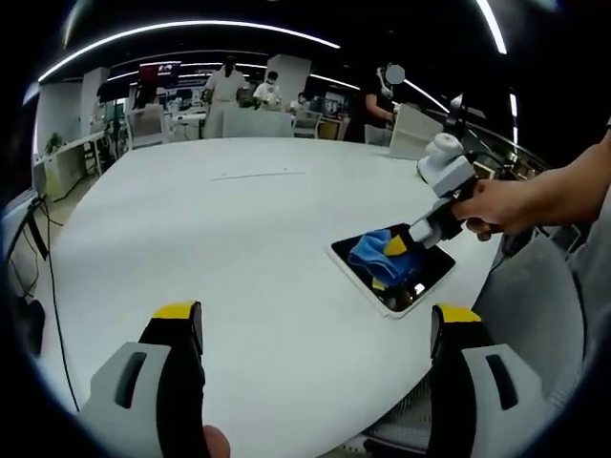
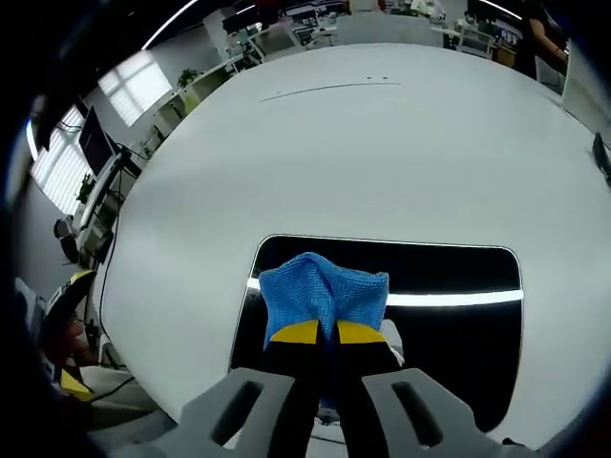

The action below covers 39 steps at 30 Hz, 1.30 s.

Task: Wipe the mirror surface with the cleaning cloth until all visible marks leave the cleaned area.

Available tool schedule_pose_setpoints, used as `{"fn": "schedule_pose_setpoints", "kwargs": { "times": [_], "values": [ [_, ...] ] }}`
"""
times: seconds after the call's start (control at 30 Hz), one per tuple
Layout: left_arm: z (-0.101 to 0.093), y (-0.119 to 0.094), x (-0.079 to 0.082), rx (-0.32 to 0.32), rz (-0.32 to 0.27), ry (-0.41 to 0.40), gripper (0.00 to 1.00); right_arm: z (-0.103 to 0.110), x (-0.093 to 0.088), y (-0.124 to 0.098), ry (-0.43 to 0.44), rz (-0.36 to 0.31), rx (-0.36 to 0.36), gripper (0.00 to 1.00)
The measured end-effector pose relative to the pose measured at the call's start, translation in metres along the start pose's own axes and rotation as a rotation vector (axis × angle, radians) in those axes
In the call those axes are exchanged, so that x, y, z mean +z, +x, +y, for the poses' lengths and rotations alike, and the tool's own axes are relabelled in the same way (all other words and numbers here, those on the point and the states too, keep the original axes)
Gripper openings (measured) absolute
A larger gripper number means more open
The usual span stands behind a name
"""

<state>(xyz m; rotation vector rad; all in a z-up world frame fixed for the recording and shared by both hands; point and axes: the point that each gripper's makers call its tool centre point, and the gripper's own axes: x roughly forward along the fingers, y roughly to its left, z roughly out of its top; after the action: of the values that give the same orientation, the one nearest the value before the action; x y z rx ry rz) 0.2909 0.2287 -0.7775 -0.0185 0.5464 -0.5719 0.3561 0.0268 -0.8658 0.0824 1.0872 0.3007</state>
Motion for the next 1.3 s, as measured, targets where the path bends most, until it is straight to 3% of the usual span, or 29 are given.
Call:
{"fn": "schedule_pose_setpoints", "kwargs": {
  "times": [0.27,0.87,1.1,1.3],
  "values": [
    [-0.006,-0.001,0.002,-0.002,-0.008,0.006,0.99,0.003,-0.012,-0.006,-0.012,0.000,0.008,0.00],
    [-0.008,-0.001,-0.008,0.010,0.001,-0.012,0.99,0.009,-0.038,-0.018,0.014,-0.015,0.044,0.00],
    [-0.018,0.004,-0.016,-0.003,0.016,-0.012,0.99,0.012,-0.046,-0.022,0.014,-0.011,0.051,0.00],
    [-0.021,0.005,-0.010,-0.001,-0.007,-0.026,0.99,0.015,-0.057,-0.028,-0.003,0.015,0.061,0.00]
  ]
}}
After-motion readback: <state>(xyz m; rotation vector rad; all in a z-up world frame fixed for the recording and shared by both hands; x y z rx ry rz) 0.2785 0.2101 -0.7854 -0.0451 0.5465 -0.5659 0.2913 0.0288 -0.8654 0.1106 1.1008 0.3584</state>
